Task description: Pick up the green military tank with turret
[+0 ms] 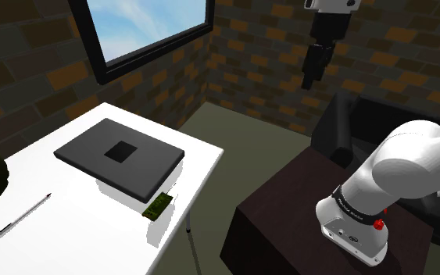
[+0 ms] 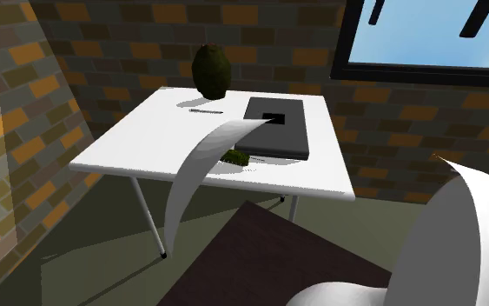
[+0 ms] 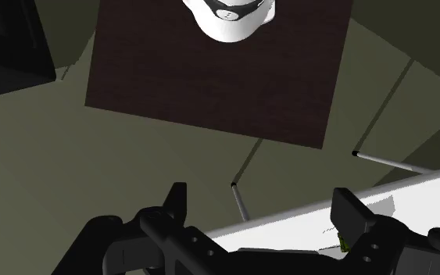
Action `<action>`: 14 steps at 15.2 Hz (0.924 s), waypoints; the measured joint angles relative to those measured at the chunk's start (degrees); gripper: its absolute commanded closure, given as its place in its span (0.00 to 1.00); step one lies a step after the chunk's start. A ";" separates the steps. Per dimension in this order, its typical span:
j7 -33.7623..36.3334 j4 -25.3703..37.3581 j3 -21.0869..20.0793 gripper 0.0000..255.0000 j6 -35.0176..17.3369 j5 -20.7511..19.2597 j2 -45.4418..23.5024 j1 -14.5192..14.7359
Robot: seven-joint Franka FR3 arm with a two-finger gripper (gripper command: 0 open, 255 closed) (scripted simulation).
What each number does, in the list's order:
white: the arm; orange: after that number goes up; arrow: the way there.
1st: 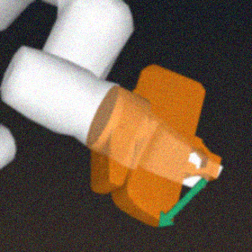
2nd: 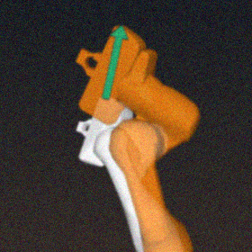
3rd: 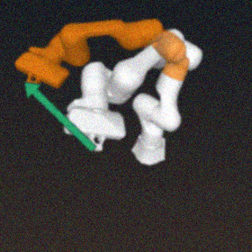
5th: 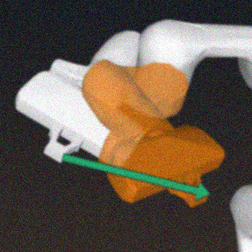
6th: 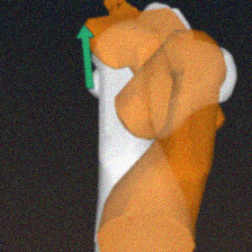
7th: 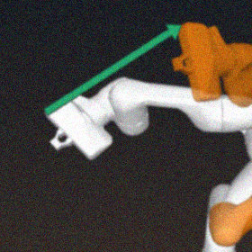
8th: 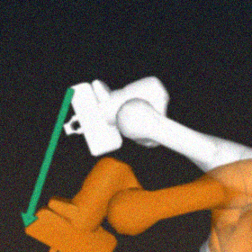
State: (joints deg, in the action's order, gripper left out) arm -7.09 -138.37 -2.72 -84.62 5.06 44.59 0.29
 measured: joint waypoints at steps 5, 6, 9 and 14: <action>1.64 -4.24 -2.20 0.00 -6.23 2.51 -0.76 1.20; 1.93 -5.45 -2.74 0.00 -8.13 3.16 -1.04 1.51; 3.36 -8.88 -5.04 0.00 -14.54 5.64 -2.65 2.82; 5.53 -12.78 -9.10 0.00 -25.46 9.74 -7.21 5.18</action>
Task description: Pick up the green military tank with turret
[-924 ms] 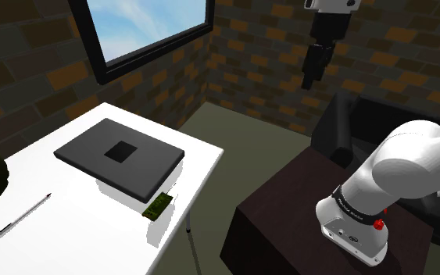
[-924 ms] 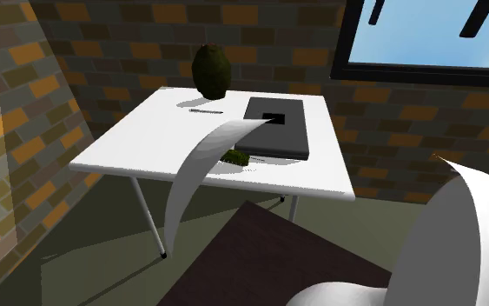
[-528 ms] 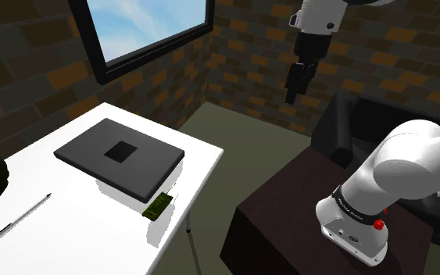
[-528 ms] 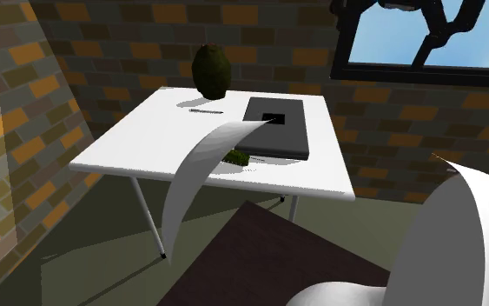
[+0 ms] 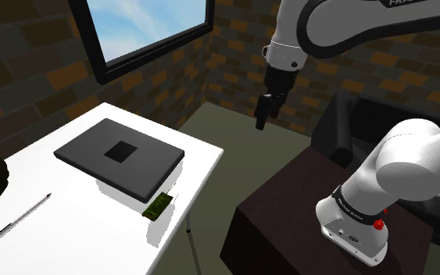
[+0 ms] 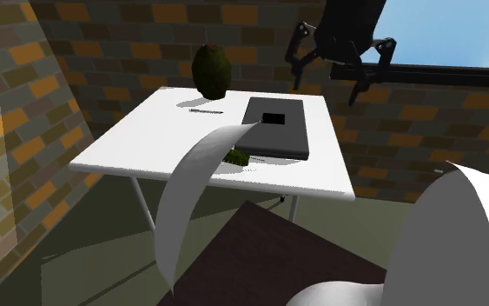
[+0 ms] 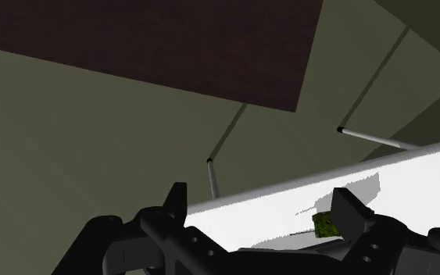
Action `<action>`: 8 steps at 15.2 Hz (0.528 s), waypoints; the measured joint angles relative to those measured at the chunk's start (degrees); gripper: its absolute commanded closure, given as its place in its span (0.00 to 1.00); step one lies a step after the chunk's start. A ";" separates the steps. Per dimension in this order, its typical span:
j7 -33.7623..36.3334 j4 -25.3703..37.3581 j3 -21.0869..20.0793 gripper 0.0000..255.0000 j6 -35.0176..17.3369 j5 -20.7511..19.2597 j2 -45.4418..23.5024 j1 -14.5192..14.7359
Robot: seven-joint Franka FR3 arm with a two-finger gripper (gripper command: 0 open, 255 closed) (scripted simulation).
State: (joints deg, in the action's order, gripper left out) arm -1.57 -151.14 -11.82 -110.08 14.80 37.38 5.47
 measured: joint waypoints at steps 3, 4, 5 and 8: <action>1.28 -0.59 -2.65 0.00 -7.11 2.18 -4.89 1.22; 1.72 -1.17 -3.64 0.00 -9.80 2.98 -6.52 1.72; 2.31 -0.80 -4.73 0.00 -12.52 3.58 -8.98 2.07; 3.49 -0.56 -7.24 0.00 -19.71 4.94 -14.73 2.95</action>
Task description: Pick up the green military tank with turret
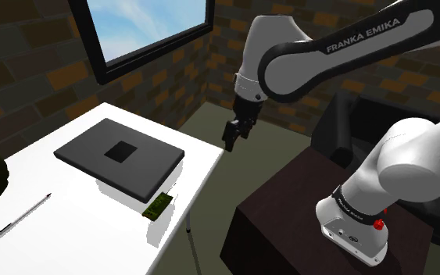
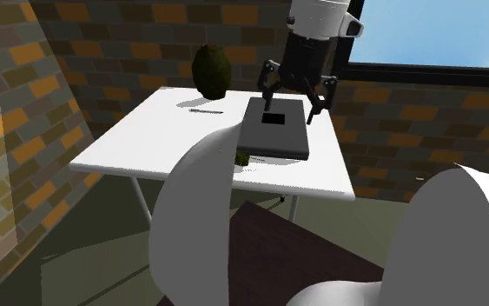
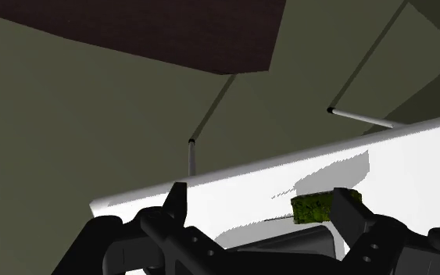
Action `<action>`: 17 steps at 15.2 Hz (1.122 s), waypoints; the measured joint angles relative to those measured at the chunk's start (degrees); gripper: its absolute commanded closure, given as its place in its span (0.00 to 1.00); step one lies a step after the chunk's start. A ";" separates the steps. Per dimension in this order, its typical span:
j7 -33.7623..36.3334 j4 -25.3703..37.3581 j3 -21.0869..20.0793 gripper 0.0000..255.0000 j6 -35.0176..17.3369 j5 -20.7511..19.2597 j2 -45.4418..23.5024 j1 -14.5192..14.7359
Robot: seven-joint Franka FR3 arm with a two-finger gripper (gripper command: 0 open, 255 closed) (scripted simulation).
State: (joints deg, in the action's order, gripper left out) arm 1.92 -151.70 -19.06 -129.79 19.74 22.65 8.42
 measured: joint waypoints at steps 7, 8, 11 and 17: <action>4.11 3.63 -5.15 0.00 -15.82 -0.99 -15.65 0.82; 5.31 4.45 -5.85 0.00 -17.69 -1.77 -17.79 1.04; 9.62 7.66 -6.93 0.00 -23.86 -6.24 -25.80 1.70; 19.68 16.07 -3.30 0.00 -32.53 -17.57 -40.34 7.72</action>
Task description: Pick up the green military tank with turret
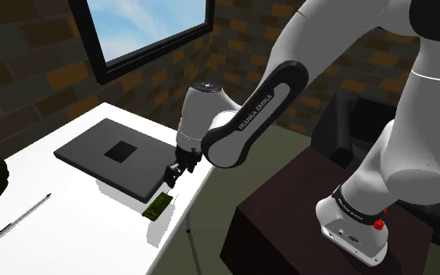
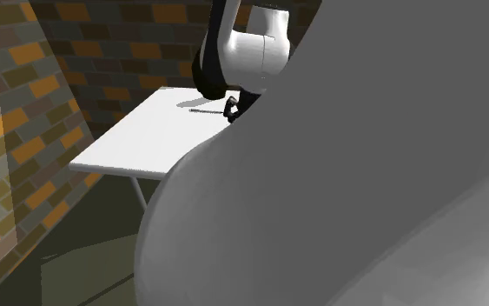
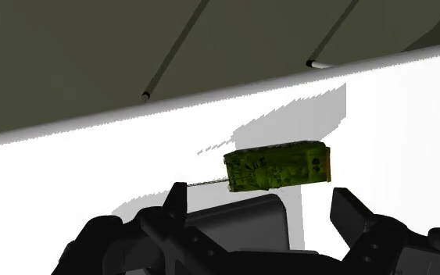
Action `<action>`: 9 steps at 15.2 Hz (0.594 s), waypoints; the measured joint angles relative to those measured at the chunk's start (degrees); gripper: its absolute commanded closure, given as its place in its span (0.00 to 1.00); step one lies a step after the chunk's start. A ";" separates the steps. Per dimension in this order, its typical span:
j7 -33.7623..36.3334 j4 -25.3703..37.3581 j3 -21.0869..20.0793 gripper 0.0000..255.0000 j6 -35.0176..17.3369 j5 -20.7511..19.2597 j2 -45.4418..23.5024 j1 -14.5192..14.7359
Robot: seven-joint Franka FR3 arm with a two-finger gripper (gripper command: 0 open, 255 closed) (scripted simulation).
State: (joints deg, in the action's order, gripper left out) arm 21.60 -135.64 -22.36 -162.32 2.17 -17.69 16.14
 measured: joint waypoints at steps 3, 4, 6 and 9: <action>3.84 4.72 3.23 0.00 -2.90 -3.84 -6.15 4.56; 4.87 6.90 4.48 0.00 -3.72 -4.96 -8.60 6.17; 6.70 11.27 6.45 0.00 -4.42 -6.42 -12.61 9.20; 7.46 14.37 7.93 0.00 -5.79 -7.38 -16.38 11.05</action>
State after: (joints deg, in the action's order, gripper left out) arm 29.06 -121.27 -14.43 -168.11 -5.21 -34.07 27.19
